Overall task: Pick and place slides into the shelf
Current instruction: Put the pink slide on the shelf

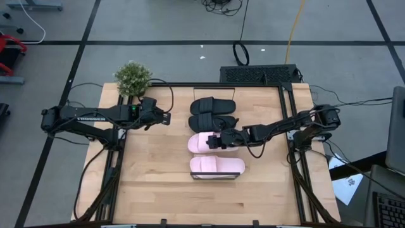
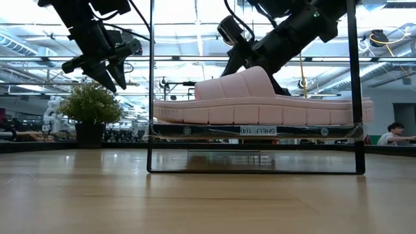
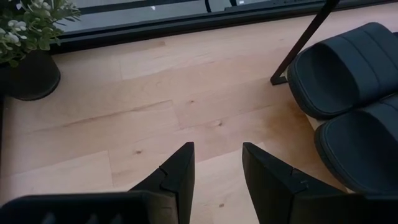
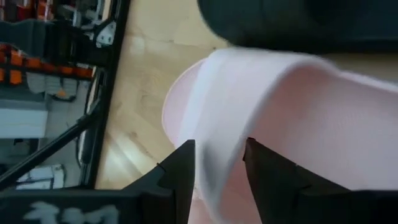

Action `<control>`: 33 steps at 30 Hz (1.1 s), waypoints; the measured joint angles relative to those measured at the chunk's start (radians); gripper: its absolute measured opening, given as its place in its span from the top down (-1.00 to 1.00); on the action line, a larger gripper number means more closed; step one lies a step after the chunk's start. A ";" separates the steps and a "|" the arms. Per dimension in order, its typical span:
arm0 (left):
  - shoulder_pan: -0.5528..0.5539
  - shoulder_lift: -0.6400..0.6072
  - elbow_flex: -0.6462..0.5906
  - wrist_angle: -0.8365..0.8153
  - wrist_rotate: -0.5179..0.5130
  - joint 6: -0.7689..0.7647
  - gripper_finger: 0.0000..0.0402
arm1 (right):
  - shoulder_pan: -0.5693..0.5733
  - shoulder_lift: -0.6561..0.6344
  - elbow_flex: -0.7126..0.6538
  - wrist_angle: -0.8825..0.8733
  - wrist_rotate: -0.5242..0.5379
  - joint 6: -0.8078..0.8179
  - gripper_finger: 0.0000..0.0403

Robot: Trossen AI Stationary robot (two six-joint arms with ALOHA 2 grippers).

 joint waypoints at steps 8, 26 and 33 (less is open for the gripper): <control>0.000 0.000 0.000 0.005 -0.005 0.000 0.36 | -0.007 -0.002 0.001 -0.048 -0.056 0.018 0.37; 0.000 0.000 0.000 0.006 -0.007 -0.003 0.36 | -0.007 -0.015 0.001 -0.050 -0.064 0.017 0.37; 0.000 0.000 0.000 0.007 -0.008 -0.002 0.36 | -0.011 -0.044 0.001 -0.066 -0.036 0.003 0.37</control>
